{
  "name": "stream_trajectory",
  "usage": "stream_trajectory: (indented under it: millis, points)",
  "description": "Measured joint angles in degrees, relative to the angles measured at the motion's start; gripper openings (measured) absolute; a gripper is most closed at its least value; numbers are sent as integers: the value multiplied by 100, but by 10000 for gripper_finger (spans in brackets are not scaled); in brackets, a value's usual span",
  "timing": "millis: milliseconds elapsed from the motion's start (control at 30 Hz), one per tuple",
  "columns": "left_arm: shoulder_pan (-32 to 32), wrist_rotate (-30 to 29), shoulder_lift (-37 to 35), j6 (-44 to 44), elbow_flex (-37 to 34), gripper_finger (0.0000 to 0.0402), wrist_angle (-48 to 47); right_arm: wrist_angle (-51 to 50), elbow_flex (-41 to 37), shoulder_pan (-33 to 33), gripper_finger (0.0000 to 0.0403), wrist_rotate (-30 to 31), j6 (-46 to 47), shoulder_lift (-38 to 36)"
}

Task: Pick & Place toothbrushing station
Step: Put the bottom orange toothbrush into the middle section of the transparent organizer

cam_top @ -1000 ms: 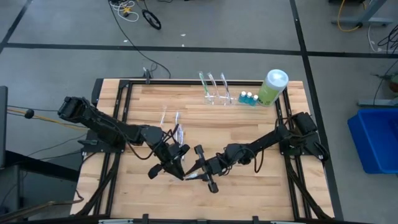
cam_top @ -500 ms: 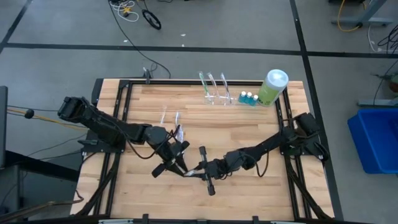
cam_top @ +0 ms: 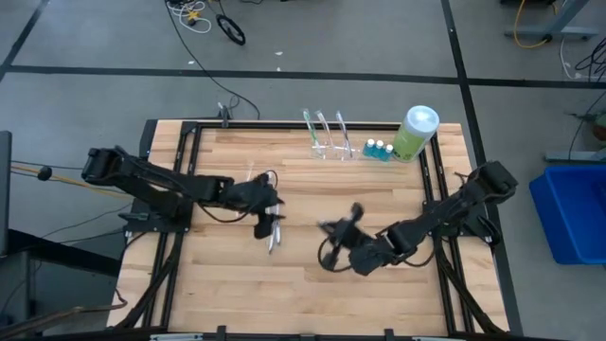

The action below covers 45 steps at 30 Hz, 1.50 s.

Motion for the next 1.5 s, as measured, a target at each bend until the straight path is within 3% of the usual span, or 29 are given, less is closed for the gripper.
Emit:
stream_trajectory:
  millis: [100,200,300,400,567,767,933,1267,1500]
  points:
    - [-282,-1063,-75,0,0,215,52,-964,-146,-162,24,874,1054,-317]
    - [-695,-1975,-94,-17,0,215,179,-1051,-568,-520,22,1303,1595,-732]
    - [-1137,-2592,-57,-136,0,215,402,-538,-1035,-1072,15,1356,1622,-1161]
    - [-1528,-2907,-10,-205,-10,215,659,500,-1378,-1678,18,1260,990,-1441]
    - [-1934,-3215,287,-211,-13,215,1287,2045,-1556,-2729,29,736,-241,-1492]
    - [-2057,-3187,790,-136,-7,215,1722,1997,-1204,-3915,15,109,-615,-1103]
    - [-2062,-3208,975,-107,-15,215,1686,1835,-725,-4657,30,-821,-496,-548]
    - [-2056,-3252,1008,-136,-7,215,1749,778,6,-5000,17,-1466,7,482]
    - [-2056,-3225,1008,-185,-7,215,1741,191,25,-5185,49,-1801,875,621]
